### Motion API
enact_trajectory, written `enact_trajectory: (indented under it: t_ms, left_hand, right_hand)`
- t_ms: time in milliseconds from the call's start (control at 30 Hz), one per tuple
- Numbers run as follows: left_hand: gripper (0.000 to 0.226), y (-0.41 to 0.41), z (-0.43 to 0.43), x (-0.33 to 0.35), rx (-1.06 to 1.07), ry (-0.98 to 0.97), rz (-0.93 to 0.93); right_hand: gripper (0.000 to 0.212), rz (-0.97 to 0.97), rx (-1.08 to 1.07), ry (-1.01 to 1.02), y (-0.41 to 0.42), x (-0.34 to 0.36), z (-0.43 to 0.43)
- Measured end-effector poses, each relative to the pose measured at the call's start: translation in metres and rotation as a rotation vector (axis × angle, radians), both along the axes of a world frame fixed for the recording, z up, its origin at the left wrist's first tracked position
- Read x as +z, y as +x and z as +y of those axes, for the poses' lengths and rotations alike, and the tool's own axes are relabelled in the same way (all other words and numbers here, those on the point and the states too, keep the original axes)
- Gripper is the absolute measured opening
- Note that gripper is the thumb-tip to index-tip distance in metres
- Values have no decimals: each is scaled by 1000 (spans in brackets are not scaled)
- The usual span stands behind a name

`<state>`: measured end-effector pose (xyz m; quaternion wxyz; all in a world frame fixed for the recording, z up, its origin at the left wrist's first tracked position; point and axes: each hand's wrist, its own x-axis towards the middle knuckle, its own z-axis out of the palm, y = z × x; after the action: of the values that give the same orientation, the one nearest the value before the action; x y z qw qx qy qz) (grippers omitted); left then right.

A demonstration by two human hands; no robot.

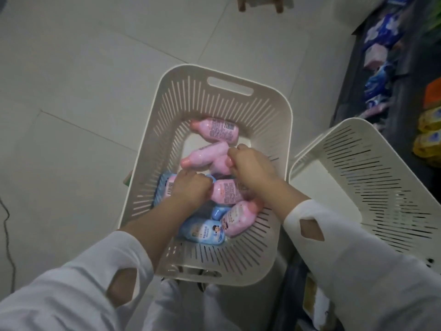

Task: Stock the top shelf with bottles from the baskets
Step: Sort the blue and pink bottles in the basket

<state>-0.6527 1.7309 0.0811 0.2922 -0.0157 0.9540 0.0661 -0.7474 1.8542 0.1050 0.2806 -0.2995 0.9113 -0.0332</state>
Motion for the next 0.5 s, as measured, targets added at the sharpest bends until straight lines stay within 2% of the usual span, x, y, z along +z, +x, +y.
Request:
enact_trajectory:
  t_ms: [133, 300, 500]
  left_hand:
    - [24, -7, -1, 4, 96, 110, -17]
    - [27, -28, -8, 22, 229, 328, 8]
    - [29, -61, -32, 47, 284, 252, 167]
  right_hand:
    - [29, 154, 71, 75, -4, 11, 1]
    - [29, 165, -17, 78, -12, 24, 2]
    - [28, 163, -168, 78, -26, 35, 2]
